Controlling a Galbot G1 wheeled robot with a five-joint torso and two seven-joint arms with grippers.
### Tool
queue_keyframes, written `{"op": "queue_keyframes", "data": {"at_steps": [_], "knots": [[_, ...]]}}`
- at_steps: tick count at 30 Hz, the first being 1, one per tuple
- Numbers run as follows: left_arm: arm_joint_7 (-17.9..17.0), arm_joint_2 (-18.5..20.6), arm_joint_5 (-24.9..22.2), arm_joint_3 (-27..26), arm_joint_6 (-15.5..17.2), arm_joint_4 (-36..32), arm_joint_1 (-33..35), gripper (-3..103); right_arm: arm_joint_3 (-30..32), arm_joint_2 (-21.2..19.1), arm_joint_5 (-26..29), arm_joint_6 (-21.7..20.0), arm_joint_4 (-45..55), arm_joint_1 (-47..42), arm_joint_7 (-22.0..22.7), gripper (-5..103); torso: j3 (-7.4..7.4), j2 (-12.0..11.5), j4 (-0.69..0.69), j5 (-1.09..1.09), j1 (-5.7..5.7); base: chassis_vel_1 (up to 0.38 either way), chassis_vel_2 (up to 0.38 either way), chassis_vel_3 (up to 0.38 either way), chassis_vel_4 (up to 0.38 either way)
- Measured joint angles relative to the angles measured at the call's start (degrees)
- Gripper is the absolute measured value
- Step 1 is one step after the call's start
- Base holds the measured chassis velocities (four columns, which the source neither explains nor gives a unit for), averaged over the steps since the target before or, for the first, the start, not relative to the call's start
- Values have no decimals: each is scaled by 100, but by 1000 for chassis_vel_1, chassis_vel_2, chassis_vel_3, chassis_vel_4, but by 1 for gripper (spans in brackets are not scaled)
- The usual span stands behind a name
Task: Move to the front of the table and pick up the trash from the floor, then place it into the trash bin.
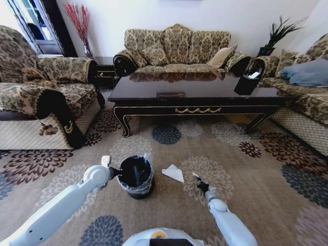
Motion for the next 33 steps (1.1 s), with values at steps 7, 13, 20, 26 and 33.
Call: {"op": "queue_keyframes", "data": {"at_steps": [7,13,20,26,33], "knots": [[-44,-84,1,341,0,-20,-311,0,237,-399,473,-231,1440,-712,154,0,0,0,0,0,0,0,0,0,0],[-80,-130,-7,750,-1,-56,-598,0,461,-713,649,-291,2522,-1407,201,0,0,0,-2,0,0,0,0,0,0],[-103,-200,-11,1291,-1,-99,-800,0,673,-816,703,-320,3656,-2054,282,0,0,0,-2,-1,0,0,0,0,0],[-165,-185,49,1514,-1,-138,-851,0,704,-903,648,-338,4398,-2304,303,0,0,0,3,1,0,0,0,0,0],[-208,-234,35,1759,-2,-191,-953,0,779,-1081,717,-404,5229,-2604,383,0,0,0,-2,0,0,0,0,0,0]]}}
